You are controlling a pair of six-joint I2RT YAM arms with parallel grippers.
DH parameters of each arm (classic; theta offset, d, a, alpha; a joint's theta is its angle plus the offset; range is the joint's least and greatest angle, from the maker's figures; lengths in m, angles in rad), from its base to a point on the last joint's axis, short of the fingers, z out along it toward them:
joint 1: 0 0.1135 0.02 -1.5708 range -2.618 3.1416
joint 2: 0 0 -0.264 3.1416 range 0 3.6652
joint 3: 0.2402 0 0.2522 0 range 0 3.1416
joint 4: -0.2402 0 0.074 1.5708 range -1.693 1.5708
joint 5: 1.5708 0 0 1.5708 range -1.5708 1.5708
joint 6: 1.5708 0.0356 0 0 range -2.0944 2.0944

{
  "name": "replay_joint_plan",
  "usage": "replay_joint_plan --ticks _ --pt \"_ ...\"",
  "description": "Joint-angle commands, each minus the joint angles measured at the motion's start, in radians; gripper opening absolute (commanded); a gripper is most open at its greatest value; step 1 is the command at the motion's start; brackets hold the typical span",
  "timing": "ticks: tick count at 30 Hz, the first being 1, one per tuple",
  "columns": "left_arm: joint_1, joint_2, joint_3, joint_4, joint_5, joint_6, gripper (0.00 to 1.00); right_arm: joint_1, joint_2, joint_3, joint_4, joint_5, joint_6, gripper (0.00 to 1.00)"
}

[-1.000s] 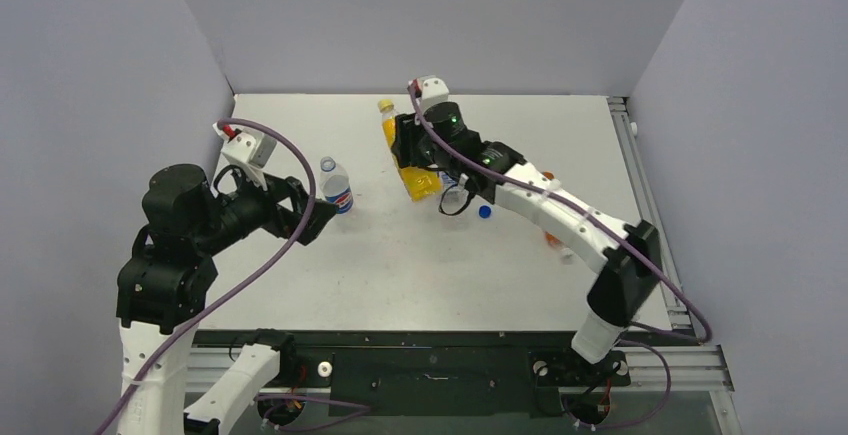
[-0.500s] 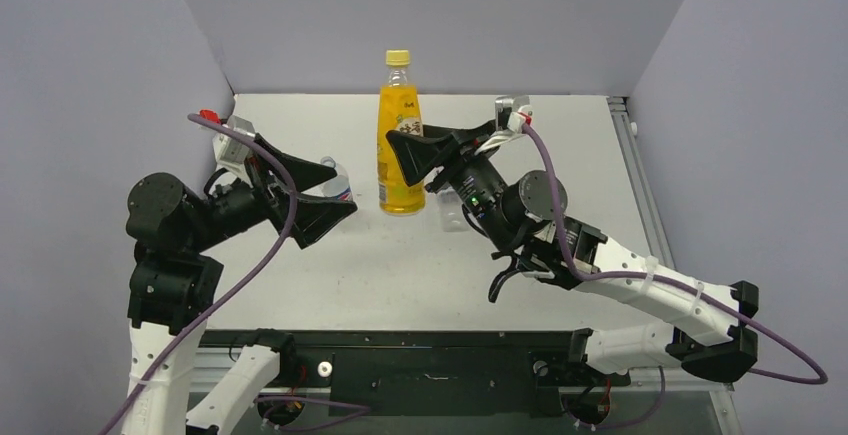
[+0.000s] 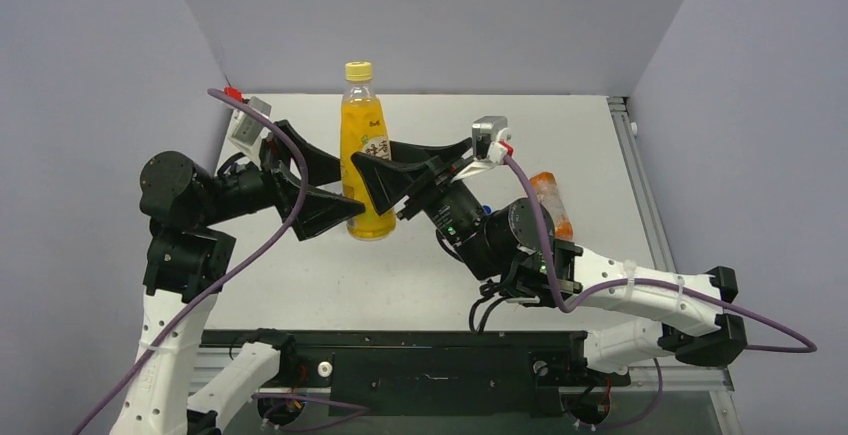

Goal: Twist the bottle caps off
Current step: Pick up the plastic bottle at the center of the board.

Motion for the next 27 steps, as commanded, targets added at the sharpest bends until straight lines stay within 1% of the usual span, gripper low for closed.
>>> replay_joint_plan --ticks 1,7,9,11,12,13,14,15,16,17,18,19,20,21,22,23,24,25,26,27 --pt "-0.016 -0.006 0.028 0.069 0.052 -0.014 0.97 0.033 0.036 0.063 0.090 -0.011 -0.032 0.48" --pt "-0.017 -0.014 0.004 0.152 0.077 -0.081 0.97 0.073 0.083 0.100 0.104 -0.020 -0.065 0.46" --pt "-0.017 -0.020 0.006 0.156 0.074 -0.082 0.98 0.085 0.090 0.096 0.115 -0.016 -0.069 0.45" --pt "-0.017 -0.022 0.011 0.132 0.074 -0.055 0.95 0.099 0.091 0.084 0.141 -0.011 -0.074 0.44" --pt "-0.018 -0.023 0.012 0.126 0.073 -0.047 0.90 0.111 0.092 0.078 0.150 -0.009 -0.087 0.44" --pt "-0.017 -0.024 0.012 0.117 0.071 -0.034 0.81 0.117 0.092 0.076 0.164 -0.007 -0.103 0.44" --pt "-0.017 -0.022 0.012 0.115 0.070 -0.032 0.77 0.128 0.093 0.071 0.169 -0.005 -0.109 0.44" --pt "-0.017 -0.021 0.014 0.114 0.070 -0.029 0.64 0.133 0.092 0.070 0.174 0.000 -0.122 0.46" --pt "-0.017 -0.018 0.014 0.111 0.069 -0.026 0.57 0.140 0.091 0.067 0.170 0.002 -0.127 0.48" --pt "-0.017 -0.017 0.020 0.089 0.070 -0.004 0.46 0.145 0.085 0.069 0.160 0.005 -0.142 0.57" --pt "-0.017 -0.012 0.023 0.070 0.075 0.019 0.41 0.146 0.079 0.082 0.118 0.011 -0.149 0.61" --pt "-0.017 -0.010 0.033 0.017 0.075 0.071 0.33 0.144 0.066 0.093 0.087 0.026 -0.160 0.71" --pt "-0.017 -0.008 0.038 -0.014 0.069 0.100 0.30 0.143 0.058 0.119 0.021 0.033 -0.163 0.74" --pt "-0.017 -0.008 0.049 -0.087 0.065 0.172 0.24 0.131 0.037 0.129 -0.011 0.032 -0.166 0.77" --pt "-0.018 -0.010 0.056 -0.177 0.054 0.265 0.23 0.124 0.027 0.157 -0.087 0.008 -0.163 0.78" --pt "-0.017 -0.015 0.067 -0.214 0.046 0.312 0.21 0.103 0.011 0.176 -0.129 -0.015 -0.147 0.79" --pt "-0.017 -0.021 0.070 -0.275 0.026 0.391 0.21 0.088 0.012 0.249 -0.250 -0.070 -0.132 0.79" --pt "-0.017 -0.025 0.073 -0.306 0.017 0.432 0.20 0.053 0.031 0.306 -0.335 -0.094 -0.100 0.79" --pt "-0.017 -0.032 0.076 -0.363 0.005 0.509 0.20 0.040 0.049 0.429 -0.482 -0.131 -0.089 0.80" --pt "-0.017 -0.037 0.075 -0.381 0.000 0.535 0.19 0.023 0.083 0.528 -0.546 -0.147 -0.085 0.80"
